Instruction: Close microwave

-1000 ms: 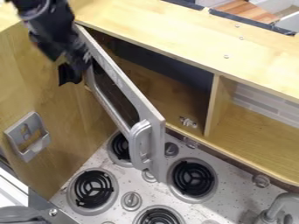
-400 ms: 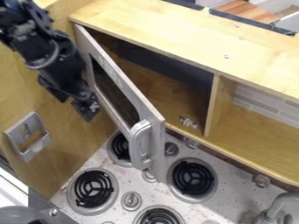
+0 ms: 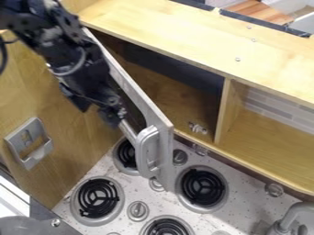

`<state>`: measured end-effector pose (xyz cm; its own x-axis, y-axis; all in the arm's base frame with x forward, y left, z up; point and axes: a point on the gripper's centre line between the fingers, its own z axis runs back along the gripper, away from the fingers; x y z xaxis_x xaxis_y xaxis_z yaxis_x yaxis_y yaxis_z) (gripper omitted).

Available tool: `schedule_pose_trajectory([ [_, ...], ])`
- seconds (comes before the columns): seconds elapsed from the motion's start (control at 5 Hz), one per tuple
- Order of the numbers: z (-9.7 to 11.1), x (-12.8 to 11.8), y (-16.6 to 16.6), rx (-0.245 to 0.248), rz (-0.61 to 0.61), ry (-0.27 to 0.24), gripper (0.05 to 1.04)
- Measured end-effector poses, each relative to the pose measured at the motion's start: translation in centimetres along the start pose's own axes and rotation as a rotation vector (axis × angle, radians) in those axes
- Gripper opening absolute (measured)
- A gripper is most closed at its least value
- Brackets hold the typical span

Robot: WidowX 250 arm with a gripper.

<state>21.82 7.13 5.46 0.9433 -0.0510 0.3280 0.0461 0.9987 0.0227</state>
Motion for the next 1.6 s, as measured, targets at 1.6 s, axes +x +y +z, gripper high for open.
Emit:
schedule_pose_trajectory([
  [1.6,-7.1,10.3,-5.7,-0.053,0.116,-0.011,0.999],
])
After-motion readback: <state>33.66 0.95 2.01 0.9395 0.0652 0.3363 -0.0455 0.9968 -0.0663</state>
